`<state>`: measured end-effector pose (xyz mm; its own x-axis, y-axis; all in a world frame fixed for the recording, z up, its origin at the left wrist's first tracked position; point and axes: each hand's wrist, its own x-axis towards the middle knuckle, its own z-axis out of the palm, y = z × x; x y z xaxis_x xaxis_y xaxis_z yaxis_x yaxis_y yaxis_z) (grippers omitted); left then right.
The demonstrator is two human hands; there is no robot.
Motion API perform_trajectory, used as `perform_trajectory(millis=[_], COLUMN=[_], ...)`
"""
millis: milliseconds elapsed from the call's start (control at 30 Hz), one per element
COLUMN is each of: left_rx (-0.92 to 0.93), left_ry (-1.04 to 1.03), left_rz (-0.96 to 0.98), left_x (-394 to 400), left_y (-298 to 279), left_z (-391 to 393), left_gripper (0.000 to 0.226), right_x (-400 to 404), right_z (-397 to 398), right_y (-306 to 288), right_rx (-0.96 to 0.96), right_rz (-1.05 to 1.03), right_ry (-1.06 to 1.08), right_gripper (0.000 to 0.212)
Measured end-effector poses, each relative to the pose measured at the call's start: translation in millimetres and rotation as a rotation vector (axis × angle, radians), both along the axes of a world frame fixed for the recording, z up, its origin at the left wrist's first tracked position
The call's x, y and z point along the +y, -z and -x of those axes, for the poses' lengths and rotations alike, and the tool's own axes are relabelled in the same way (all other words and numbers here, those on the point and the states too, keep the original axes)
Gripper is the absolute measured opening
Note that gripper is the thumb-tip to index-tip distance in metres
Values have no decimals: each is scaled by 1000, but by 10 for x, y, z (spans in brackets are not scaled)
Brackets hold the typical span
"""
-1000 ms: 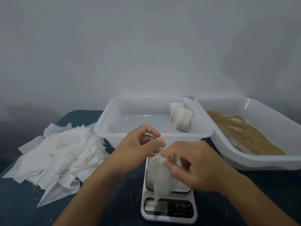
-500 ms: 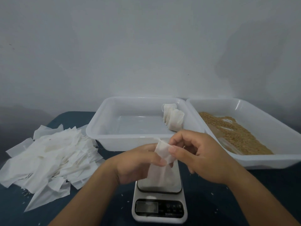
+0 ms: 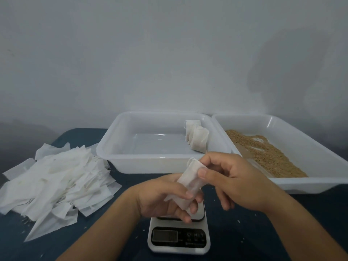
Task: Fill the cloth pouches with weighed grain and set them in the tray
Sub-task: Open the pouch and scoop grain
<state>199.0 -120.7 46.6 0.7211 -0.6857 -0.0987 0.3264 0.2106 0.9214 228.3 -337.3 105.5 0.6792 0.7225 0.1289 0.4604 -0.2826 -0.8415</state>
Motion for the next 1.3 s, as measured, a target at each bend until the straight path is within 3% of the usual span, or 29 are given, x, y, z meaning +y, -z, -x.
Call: perform_trajectory(millis=[167, 467, 600, 700, 900, 1000, 1067, 1167, 1233, 1300], left_rx=[-91, -297, -397, -413, -407, -422, -413, -372, -377, -387], left_ry=[-73, 4, -76, -177, -97, -173, -268, -426, -493, -536], left_rz=[-157, -411, -485, -456, -415, -472, -487, -488, -460, -448], left_x=[46, -82, -157, -231, -273, -251, -245, -202, -177, -162], left_y=[-46, -134, -106, -50, -163, -85, -8, 145, 188, 211], left_z=[-50, -114, -152, -152, -102, -131, -133, -152, -133, -108], left_gripper=[22, 24, 30, 42, 35, 34, 15, 24, 20, 19], right_x=[-57, -115, -200, -264, -215, -229, -294, -470, -648, -855], right_z=[17, -15, -65, -113, -147, -187, -249, -578, -920, -1239], right_y=[-32, -80, -181, -242, -198, -219, -265, -251, -168, -17], right_rx=[-27, -97, -95, -119, -167, -150, -105, -144, -301, -315], right_rz=[112, 320, 312, 297, 356, 333, 242, 106, 234, 584], right_ry=[-87, -173, -178, -138, -181, -168, -101, 246, 582, 757], right_gripper=[18, 19, 20, 21, 16, 21, 28, 20, 11, 29])
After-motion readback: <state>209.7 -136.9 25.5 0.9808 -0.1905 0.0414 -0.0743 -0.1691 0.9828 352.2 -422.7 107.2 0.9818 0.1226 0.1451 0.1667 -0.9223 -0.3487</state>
